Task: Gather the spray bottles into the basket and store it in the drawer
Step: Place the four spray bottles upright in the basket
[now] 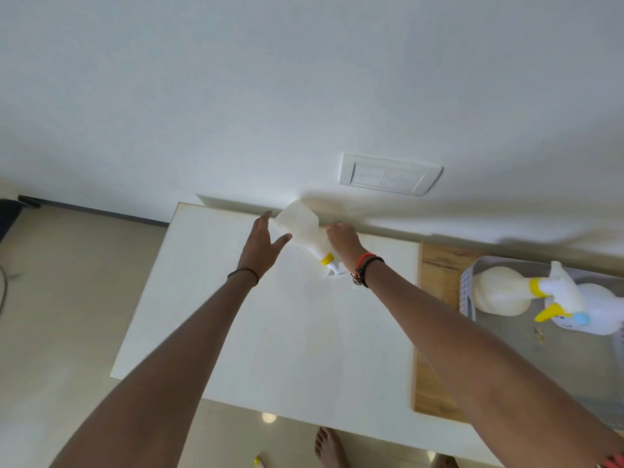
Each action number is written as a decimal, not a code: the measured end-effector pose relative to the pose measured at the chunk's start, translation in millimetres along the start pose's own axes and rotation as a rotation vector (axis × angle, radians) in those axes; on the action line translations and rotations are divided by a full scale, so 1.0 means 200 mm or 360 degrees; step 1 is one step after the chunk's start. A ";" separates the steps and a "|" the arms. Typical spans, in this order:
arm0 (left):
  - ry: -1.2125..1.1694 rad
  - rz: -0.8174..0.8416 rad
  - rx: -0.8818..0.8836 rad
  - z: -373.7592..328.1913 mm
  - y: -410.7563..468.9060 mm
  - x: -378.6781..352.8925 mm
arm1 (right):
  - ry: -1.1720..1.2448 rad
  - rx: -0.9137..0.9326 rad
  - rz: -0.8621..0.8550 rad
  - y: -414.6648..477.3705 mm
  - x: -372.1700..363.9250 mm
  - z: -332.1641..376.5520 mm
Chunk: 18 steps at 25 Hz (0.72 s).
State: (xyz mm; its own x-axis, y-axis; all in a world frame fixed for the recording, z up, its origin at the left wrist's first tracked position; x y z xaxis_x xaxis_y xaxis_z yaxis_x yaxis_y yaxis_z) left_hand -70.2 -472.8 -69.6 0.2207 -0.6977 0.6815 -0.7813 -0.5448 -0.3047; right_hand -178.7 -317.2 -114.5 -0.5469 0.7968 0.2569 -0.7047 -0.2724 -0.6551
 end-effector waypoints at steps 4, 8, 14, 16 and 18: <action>-0.0056 0.0189 0.0009 0.03 0.09 -0.09 | 0.0021 -0.0017 0.0127 0.09 -0.08 0.00; -0.0070 0.0175 0.0004 0.05 0.13 -0.11 | 0.0212 -0.0054 0.0212 0.10 -0.11 0.03; -0.0144 0.0089 0.0005 0.09 0.05 -0.11 | 0.0277 -0.0170 0.0317 0.06 -0.11 -0.02; -0.0158 0.0108 0.0016 0.10 0.00 -0.13 | 0.0151 -0.0193 0.0393 0.01 -0.11 -0.05; -0.0153 0.0146 0.0035 0.11 -0.07 -0.16 | 0.0053 -0.0212 0.0418 -0.06 -0.09 -0.07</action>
State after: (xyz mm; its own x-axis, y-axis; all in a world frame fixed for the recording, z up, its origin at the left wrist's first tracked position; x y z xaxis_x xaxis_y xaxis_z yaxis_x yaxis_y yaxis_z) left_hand -53.0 -452.9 -101.9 0.2046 -0.7859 0.5835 -0.7879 -0.4860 -0.3783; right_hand -154.4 -320.4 -121.0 -0.6862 0.7261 0.0441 -0.4742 -0.4005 -0.7840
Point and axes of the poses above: each hand's wrist, its own y-axis towards the middle knuckle, its own x-axis out of the back of the hand, z = x × y, the point moved 8 cm from there along y, towards the middle knuckle, and after that the axes turned 2 degrees about y, right-handed, at the moved point
